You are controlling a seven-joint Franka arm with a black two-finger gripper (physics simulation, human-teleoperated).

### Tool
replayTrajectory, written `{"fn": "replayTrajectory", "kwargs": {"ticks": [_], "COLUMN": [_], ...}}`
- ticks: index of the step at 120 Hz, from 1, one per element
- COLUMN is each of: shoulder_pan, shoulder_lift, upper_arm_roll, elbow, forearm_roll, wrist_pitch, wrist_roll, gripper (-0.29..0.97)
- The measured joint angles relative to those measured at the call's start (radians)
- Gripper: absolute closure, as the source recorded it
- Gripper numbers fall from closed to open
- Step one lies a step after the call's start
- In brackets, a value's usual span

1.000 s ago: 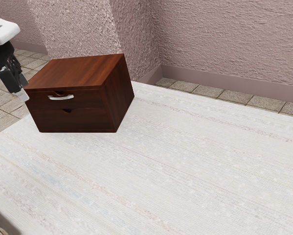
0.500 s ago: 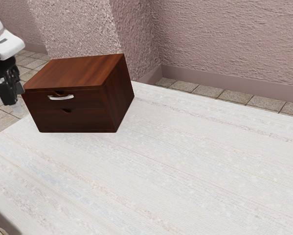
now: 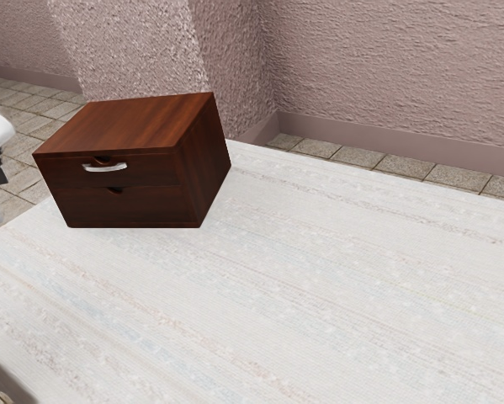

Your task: Pull the drawer handle with one arm to open the drawer

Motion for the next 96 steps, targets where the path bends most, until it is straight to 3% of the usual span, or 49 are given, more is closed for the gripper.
{"fn": "replayTrajectory", "kwargs": {"ticks": [47,96], "shoulder_pan": [0.004,0.000], "shoulder_lift": [0.010,0.092], "upper_arm_roll": [0.118,0.127], "elbow": [-0.058,-0.038], "forearm_roll": [0.037,0.026], "wrist_pitch": [0.228,0.388], "wrist_roll": [0.089,0.165], "gripper": [0.00,0.00]}}
